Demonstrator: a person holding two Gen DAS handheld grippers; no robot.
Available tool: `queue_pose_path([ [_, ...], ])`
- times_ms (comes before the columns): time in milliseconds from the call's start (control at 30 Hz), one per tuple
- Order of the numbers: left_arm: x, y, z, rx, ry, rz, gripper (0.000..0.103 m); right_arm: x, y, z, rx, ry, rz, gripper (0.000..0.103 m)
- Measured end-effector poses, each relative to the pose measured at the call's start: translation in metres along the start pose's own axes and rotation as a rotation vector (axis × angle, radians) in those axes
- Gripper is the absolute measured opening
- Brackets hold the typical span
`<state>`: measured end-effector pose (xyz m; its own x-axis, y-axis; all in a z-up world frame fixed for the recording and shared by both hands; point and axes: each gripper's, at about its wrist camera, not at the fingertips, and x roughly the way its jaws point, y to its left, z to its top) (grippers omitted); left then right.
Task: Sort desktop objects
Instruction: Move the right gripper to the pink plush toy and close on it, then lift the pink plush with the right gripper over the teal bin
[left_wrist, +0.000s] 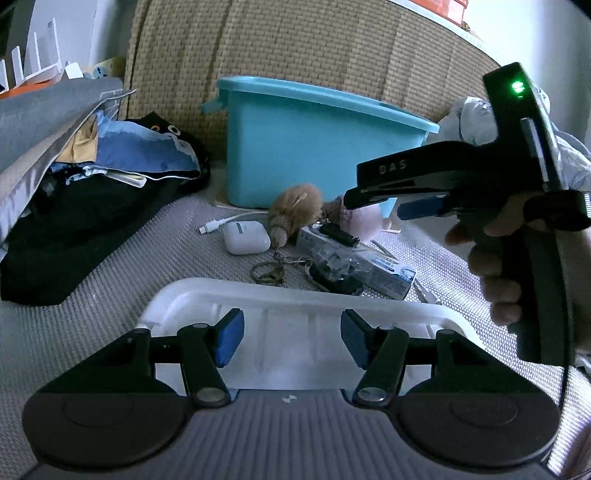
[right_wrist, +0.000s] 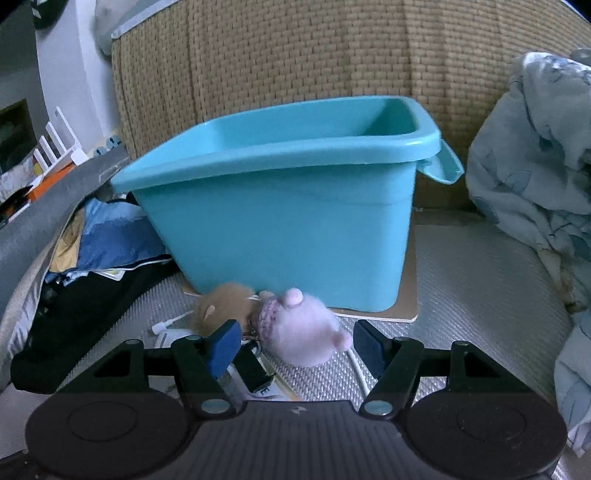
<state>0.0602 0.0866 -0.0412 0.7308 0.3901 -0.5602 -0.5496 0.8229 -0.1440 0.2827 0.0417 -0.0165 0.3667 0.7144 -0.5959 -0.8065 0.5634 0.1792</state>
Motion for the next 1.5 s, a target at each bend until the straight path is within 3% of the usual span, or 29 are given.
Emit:
queue_pose_path([
  [333, 0.003, -0.001, -0.001, -0.008, 0.01, -0.008, 0.062, 0.026, 0.005, 0.004, -0.051, 0.035, -0.016, 0.072],
  [600, 0.004, -0.001, -0.001, -0.01, 0.008, -0.011, 0.062, 0.04, 0.005, 0.003, -0.068, 0.061, -0.027, 0.06],
  [767, 0.004, 0.0, -0.001, -0.016, 0.005, -0.009, 0.064, 0.041, 0.008, 0.005, -0.091, 0.065, -0.02, 0.046],
  [1133, 0.002, 0.001, 0.0, -0.028, -0.004, -0.01, 0.064, -0.008, 0.009, 0.008, -0.114, -0.037, 0.006, 0.044],
  [1500, 0.001, 0.0, 0.002, -0.027, -0.005, -0.008, 0.064, -0.073, 0.025, 0.032, -0.177, -0.168, 0.056, 0.044],
])
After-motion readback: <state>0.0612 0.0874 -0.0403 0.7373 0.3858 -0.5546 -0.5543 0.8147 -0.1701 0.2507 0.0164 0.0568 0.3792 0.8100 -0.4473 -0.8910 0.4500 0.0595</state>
